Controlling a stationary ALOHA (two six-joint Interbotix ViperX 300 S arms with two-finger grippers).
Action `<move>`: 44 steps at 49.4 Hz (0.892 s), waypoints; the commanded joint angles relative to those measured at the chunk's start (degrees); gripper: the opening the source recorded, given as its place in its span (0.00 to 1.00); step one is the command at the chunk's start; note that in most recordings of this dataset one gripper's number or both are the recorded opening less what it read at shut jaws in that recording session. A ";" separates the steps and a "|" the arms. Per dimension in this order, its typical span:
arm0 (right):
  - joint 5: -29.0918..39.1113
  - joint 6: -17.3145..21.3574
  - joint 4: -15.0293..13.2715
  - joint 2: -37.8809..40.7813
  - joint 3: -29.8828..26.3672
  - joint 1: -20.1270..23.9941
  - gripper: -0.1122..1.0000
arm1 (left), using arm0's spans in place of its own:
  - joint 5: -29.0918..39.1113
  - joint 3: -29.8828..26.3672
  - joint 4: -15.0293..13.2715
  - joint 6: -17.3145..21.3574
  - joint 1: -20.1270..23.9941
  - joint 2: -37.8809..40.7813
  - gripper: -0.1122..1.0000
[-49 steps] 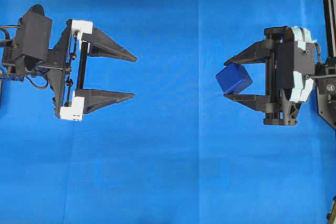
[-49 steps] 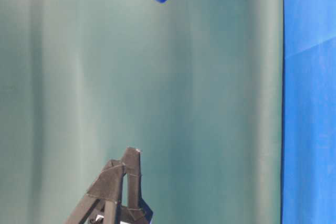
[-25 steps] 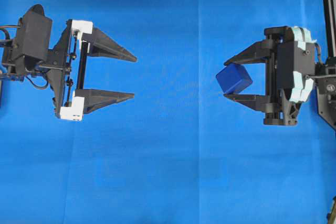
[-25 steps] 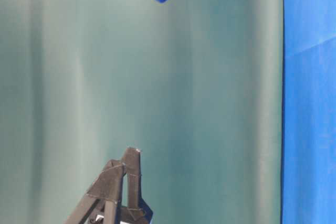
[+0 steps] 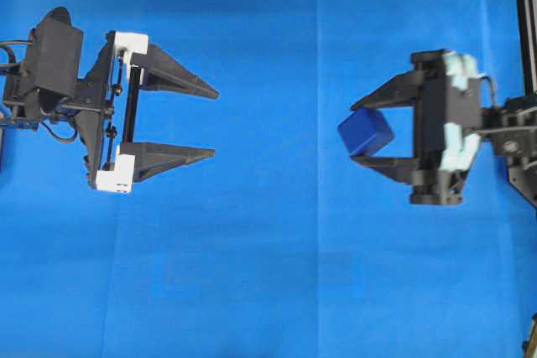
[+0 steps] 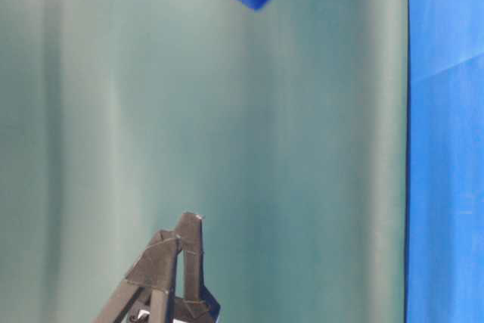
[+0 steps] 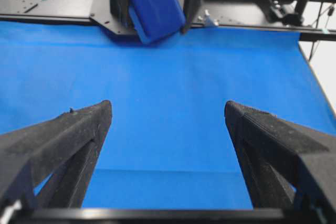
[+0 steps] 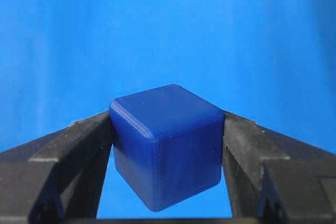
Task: Handover the blue block to the right arm after grasping it with the left arm, then place it in the designated position.
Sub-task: 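Swing the right gripper with the cube down toward the table center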
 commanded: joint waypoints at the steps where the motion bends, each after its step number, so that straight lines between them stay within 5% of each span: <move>1: -3.08 0.18 0.00 2.29 -0.62 0.09 0.57 | -0.35 -1.49 0.00 0.09 0.09 -0.79 0.93; 29: -24.43 4.57 0.00 24.52 -1.58 -3.43 0.57 | -0.35 -1.41 0.09 0.00 0.00 -0.79 0.93; 44: -29.71 4.57 0.00 33.31 -5.10 -4.39 0.57 | -0.35 -1.49 0.00 0.00 0.00 -0.79 0.93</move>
